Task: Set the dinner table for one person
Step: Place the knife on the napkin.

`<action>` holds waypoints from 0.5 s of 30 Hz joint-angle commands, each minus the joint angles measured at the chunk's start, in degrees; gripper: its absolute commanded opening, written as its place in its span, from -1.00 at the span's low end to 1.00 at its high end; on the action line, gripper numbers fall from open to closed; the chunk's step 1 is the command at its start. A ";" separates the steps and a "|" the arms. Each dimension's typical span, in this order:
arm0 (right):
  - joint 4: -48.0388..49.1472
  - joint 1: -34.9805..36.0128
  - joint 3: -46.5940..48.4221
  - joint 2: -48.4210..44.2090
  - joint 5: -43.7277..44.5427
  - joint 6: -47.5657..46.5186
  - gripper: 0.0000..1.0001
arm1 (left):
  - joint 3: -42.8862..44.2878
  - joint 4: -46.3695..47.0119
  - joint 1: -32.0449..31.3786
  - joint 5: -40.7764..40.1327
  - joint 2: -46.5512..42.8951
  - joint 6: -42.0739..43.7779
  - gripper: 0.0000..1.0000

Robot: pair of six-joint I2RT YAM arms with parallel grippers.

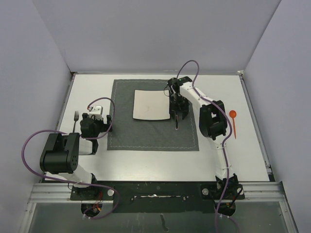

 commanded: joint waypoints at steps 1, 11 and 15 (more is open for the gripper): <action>-1.99 0.37 3.01 -0.64 1.99 -0.08 0.04 | 1.47 2.21 0.12 -0.26 0.90 -0.55 0.96; -8.09 -0.68 2.93 -9.10 7.42 0.45 0.10 | 1.47 2.22 0.12 -0.25 0.95 -0.55 0.96; -6.32 -3.88 -1.89 -16.39 8.06 -0.66 0.12 | 1.48 2.29 0.12 -0.26 0.90 -0.55 0.96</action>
